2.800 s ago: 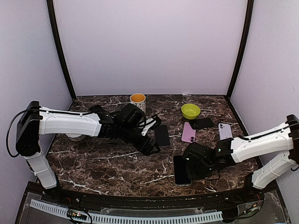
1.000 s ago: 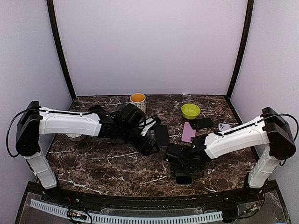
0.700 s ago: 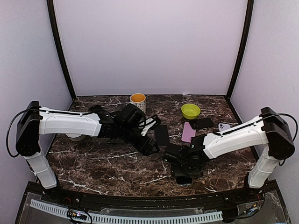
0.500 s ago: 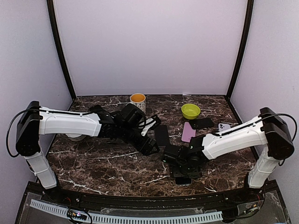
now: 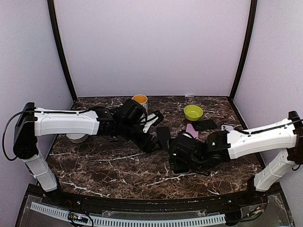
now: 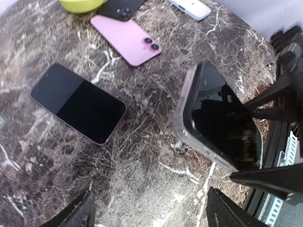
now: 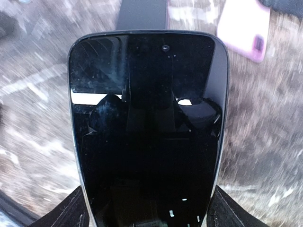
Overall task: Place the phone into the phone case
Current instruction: Pick up the phone with the phone case at the corner of the board, then pass from the right arm to the left
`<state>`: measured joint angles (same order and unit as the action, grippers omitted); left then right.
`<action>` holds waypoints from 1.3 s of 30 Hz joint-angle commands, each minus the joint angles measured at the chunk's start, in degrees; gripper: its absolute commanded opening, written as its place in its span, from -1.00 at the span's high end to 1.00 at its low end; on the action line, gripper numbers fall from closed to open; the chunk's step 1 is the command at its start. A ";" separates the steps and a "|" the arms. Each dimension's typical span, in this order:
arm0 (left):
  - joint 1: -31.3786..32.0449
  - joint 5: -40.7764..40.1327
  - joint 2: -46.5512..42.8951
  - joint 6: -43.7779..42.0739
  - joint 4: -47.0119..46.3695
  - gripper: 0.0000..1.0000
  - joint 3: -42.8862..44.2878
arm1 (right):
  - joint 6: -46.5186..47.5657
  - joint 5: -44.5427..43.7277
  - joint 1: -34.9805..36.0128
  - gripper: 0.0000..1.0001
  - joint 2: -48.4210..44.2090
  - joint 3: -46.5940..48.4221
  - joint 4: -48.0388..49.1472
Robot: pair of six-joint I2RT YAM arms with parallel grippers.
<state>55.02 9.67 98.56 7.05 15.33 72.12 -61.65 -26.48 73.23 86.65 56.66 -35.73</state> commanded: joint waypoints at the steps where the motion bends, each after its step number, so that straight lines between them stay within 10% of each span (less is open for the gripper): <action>1: -0.18 1.52 -8.23 -3.31 -0.56 -0.69 2.25 | 7.11 -11.81 0.67 -0.01 -7.13 1.72 6.97; 19: 0.03 4.03 -16.50 11.59 -33.58 -0.42 -4.92 | 44.67 -19.47 0.77 0.10 -18.82 -0.72 37.97; 39: 0.87 4.26 -11.00 10.95 -37.41 0.25 0.33 | 51.40 -18.61 0.60 0.13 -17.95 -0.16 39.75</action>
<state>55.57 14.13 87.44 18.65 -19.70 70.83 -10.87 -44.45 73.52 68.88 55.79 -0.21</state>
